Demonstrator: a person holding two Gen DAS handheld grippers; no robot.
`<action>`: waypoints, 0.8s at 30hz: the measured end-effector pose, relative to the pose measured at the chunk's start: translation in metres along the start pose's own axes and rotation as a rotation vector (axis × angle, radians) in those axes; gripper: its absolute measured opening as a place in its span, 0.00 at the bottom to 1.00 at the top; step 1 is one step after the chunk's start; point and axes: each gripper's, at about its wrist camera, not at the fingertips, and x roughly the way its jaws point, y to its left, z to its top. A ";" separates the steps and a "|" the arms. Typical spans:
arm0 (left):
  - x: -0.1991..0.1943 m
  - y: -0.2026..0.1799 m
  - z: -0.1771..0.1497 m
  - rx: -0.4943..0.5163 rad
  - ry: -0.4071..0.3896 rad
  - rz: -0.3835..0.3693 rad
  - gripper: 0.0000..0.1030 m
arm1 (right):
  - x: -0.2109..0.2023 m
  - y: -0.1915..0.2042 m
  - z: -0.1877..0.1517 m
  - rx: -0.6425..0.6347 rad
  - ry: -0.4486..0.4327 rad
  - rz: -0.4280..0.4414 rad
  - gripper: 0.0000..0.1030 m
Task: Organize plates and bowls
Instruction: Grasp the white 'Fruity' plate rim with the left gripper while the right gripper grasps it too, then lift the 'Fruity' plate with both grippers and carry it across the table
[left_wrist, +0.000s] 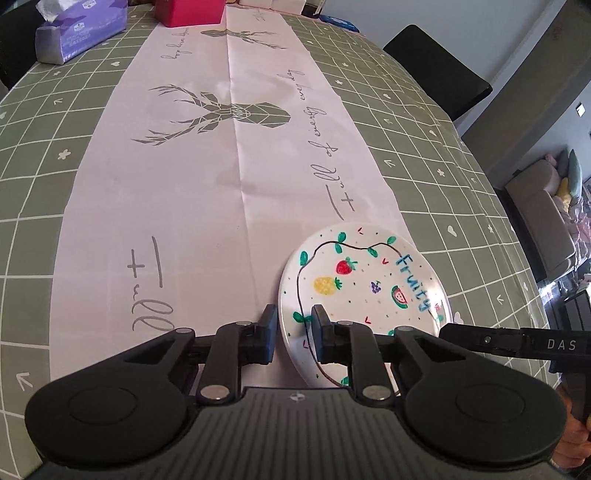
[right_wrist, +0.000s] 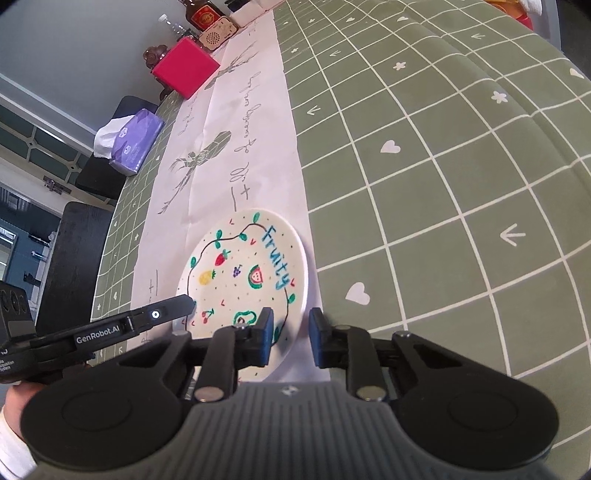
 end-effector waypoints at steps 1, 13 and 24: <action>0.000 0.002 0.000 -0.006 0.003 -0.009 0.22 | 0.000 0.000 0.000 0.003 0.001 0.006 0.20; -0.006 0.000 -0.004 0.021 0.022 0.002 0.14 | 0.000 0.000 -0.003 -0.019 -0.017 0.008 0.16; -0.016 -0.007 -0.011 0.042 0.061 -0.014 0.15 | -0.007 -0.006 0.003 0.003 -0.046 -0.039 0.16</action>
